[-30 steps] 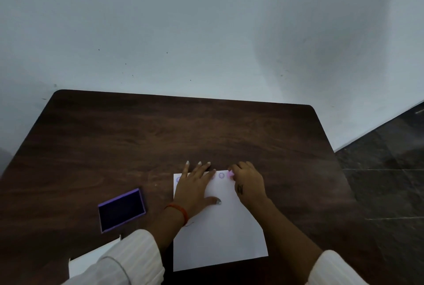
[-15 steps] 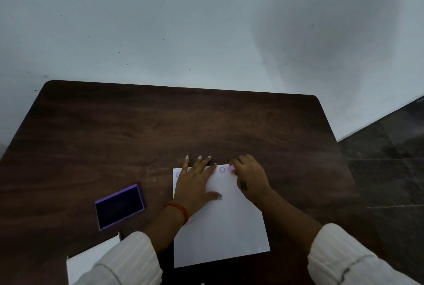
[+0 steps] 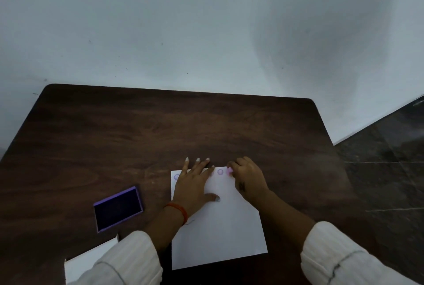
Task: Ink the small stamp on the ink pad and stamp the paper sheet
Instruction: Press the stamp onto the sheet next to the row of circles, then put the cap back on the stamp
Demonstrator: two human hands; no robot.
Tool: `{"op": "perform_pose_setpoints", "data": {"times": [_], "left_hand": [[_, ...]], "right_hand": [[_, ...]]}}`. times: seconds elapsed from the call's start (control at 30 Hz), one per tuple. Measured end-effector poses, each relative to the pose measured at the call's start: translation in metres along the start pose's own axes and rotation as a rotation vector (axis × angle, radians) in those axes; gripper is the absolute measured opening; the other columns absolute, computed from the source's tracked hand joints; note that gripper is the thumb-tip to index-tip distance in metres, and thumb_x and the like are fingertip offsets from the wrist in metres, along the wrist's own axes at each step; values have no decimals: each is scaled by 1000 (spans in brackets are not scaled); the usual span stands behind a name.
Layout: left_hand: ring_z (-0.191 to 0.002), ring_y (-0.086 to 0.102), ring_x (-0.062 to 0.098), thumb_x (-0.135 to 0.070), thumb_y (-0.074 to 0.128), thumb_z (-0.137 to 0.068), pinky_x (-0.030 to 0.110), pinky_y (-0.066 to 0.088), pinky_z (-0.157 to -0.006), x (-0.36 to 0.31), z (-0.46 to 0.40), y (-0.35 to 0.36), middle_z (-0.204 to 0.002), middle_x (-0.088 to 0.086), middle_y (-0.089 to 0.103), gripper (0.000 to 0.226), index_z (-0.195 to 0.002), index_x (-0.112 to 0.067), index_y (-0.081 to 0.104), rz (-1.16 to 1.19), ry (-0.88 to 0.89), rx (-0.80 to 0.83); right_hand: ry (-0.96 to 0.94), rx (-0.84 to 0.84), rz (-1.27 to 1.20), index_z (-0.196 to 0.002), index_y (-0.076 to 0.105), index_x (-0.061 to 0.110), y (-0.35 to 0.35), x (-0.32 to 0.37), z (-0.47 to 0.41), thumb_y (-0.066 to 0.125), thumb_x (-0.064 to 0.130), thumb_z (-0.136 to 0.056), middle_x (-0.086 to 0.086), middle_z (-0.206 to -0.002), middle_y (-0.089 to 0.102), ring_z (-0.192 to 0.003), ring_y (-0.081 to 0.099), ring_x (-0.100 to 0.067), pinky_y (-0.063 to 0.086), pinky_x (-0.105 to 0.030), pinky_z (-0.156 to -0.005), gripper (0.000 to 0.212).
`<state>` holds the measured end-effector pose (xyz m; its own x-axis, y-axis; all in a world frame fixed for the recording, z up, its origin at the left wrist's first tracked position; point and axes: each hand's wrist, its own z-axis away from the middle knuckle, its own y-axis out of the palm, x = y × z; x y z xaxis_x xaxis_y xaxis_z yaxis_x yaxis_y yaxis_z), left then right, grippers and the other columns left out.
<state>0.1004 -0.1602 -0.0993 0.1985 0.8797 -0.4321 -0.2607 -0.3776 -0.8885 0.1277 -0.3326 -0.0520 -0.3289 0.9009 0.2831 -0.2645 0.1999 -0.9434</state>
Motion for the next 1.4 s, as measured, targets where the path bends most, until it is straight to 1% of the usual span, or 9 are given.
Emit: {"op": "perform_pose_setpoints", "data": {"times": [0.13, 0.2, 0.27, 0.33, 0.43, 0.6, 0.8, 1.1, 1.4], "left_hand": [[-144, 14, 20, -59, 61, -74, 41, -11, -116, -3, 1, -8, -155, -1, 21, 82, -140, -24, 29, -9, 1, 21], [-144, 13, 21, -57, 61, -75, 42, -9, -117, -5, 4, -11, -156, 0, 20, 81, -141, -24, 27, -22, 2, 31], [-145, 12, 21, -58, 59, -77, 42, -9, -117, -8, 7, -16, -157, 1, 17, 83, -143, -24, 21, -30, -7, 47], [-145, 9, 21, -60, 55, -78, 42, -9, -117, -9, 10, -22, -157, 1, 15, 84, -144, -25, 16, -26, -13, 30], [-145, 9, 20, -61, 53, -79, 41, -8, -117, -6, 21, -29, -156, -2, 17, 80, -143, -27, 19, 46, -34, -67], [-144, 15, 18, -53, 61, -78, 39, 4, -118, 5, 64, -37, -153, -4, 27, 73, -139, -30, 30, 231, -96, -227], [-140, 25, 18, -32, 73, -75, 41, 31, -111, 16, 139, -32, -150, -5, 33, 72, -136, -32, 36, 377, -272, -278], [-129, 41, 21, -24, 71, -78, 31, 32, -110, 26, 183, -7, -139, 5, 49, 60, -132, -17, 46, 255, -415, -261], [-108, 52, 20, -21, 68, -80, 24, 39, -94, 26, 178, -7, -117, 7, 61, 31, -110, -13, 64, 238, -396, -290]], "right_hand": [[305, 114, -234, -109, 63, 8, -21, 10, -7, 57, 14, -87, -12, -117, 63, -111, 55, -26, 44, -38, -102, 23], [501, -102, -516, -90, 70, 13, -23, 15, 4, 58, 19, -86, -8, -96, 71, -93, 64, -21, 53, -43, -91, 14], [552, -364, -783, -73, 68, 26, -24, 18, 24, 64, 22, -83, 5, -80, 70, -75, 67, -7, 59, -32, -73, 12], [595, -425, -1074, -77, 68, 30, -21, 14, 39, 69, 19, -81, 8, -83, 70, -77, 68, -1, 57, -21, -66, 11], [725, -347, -1617, -104, 66, 7, -17, 12, 51, 65, 11, -84, -11, -100, 70, -89, 68, -20, 57, -33, -80, 20], [683, -238, -2069, -99, 65, 1, 0, 28, 83, 56, 7, -89, -10, -84, 73, -69, 72, -13, 62, -24, -66, 15], [725, -116, -2187, -90, 67, 0, 22, 54, 112, 53, 9, -88, -12, -75, 76, -70, 73, -19, 62, -28, -65, 16], [751, 55, -2148, -93, 66, -1, 49, 77, 130, 54, 10, -87, -15, -79, 77, -72, 75, -23, 62, -30, -63, 17], [746, 59, -2125, -95, 65, -1, 54, 83, 130, 52, 8, -90, -15, -77, 77, -71, 74, -23, 62, -30, -64, 17]]}}
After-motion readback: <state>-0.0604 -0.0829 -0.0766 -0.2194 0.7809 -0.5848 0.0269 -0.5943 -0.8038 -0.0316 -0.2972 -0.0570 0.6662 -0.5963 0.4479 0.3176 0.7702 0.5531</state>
